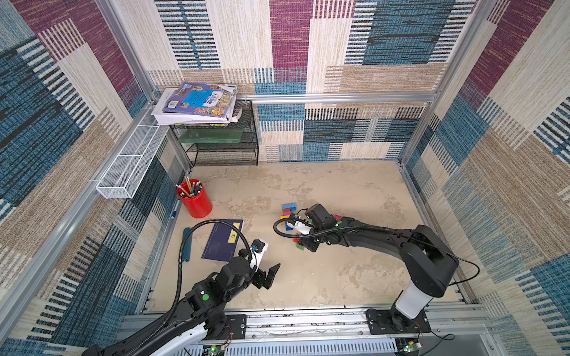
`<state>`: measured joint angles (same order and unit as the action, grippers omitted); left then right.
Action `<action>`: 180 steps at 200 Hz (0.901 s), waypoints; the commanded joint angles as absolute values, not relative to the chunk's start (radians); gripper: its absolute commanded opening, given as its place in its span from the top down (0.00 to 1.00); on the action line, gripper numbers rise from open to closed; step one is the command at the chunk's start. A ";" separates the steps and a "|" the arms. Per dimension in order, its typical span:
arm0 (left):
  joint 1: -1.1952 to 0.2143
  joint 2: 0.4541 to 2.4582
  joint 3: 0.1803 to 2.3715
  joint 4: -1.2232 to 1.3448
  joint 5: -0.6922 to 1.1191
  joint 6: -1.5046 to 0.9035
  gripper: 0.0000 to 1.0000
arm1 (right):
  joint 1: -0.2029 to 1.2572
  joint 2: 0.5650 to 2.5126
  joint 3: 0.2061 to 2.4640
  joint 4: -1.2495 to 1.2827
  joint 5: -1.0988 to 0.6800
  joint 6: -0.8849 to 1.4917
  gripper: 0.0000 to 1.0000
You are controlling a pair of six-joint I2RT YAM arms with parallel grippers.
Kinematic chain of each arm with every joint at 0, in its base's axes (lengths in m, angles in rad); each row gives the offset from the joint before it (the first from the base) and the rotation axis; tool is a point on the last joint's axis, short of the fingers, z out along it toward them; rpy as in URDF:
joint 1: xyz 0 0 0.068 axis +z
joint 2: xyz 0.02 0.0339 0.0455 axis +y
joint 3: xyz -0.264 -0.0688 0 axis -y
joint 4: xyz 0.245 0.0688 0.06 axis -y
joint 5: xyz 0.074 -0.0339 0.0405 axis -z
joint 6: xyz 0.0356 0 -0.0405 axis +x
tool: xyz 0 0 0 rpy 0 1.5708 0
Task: Assemble the letter f with lego
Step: Assemble the lego brick with the lego brick.
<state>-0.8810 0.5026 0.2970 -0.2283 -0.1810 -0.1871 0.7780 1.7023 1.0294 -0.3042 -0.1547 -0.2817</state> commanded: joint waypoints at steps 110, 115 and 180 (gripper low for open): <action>-0.881 0.502 0.295 -0.202 -0.188 -0.187 0.01 | 0.771 1.590 1.006 -0.269 -0.159 -0.236 0.49; -0.881 0.502 0.296 -0.203 -0.184 -0.186 0.01 | 0.769 1.586 1.006 -0.269 -0.154 -0.230 0.49; -0.882 0.510 0.294 -0.178 -0.095 -0.158 0.01 | 0.688 1.570 1.015 -0.298 0.051 -0.078 0.44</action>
